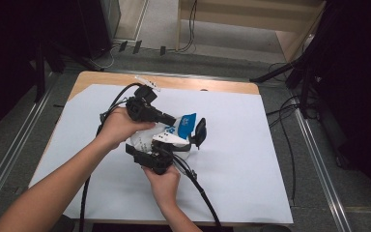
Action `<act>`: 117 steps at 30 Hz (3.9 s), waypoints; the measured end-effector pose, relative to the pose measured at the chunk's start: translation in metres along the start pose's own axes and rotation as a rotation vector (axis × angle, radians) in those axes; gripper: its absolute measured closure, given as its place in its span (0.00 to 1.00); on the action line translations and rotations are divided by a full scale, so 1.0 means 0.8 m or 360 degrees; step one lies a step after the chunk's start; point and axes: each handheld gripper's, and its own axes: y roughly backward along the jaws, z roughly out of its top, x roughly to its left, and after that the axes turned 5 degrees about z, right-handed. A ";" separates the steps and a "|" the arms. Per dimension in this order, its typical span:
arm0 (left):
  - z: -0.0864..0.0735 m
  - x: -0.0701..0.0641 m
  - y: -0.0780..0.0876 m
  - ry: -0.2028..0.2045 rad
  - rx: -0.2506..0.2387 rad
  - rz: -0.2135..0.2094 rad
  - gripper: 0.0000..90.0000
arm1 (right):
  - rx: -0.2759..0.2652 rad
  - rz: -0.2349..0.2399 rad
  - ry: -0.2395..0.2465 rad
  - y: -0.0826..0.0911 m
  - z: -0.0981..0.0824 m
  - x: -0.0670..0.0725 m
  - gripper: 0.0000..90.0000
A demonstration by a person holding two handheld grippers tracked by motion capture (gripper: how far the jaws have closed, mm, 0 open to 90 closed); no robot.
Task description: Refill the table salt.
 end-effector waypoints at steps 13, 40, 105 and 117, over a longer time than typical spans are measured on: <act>0.000 0.000 0.001 -0.0005 0.0008 -0.0011 0.97 | 0.0000 0.0022 -0.0058 0.001 0.001 0.001 0.59; -0.002 -0.002 0.004 -0.0015 0.0023 0.0008 0.98 | -0.0019 0.0055 -0.0056 0.002 0.003 -0.002 0.58; 0.001 -0.004 0.000 0.0006 0.0037 -0.0004 0.97 | 0.0023 0.0035 -0.0050 0.001 0.004 -0.001 0.60; 0.004 -0.006 -0.002 -0.0011 0.0050 0.0015 0.97 | 0.0018 0.0036 -0.0067 0.001 0.005 -0.003 0.60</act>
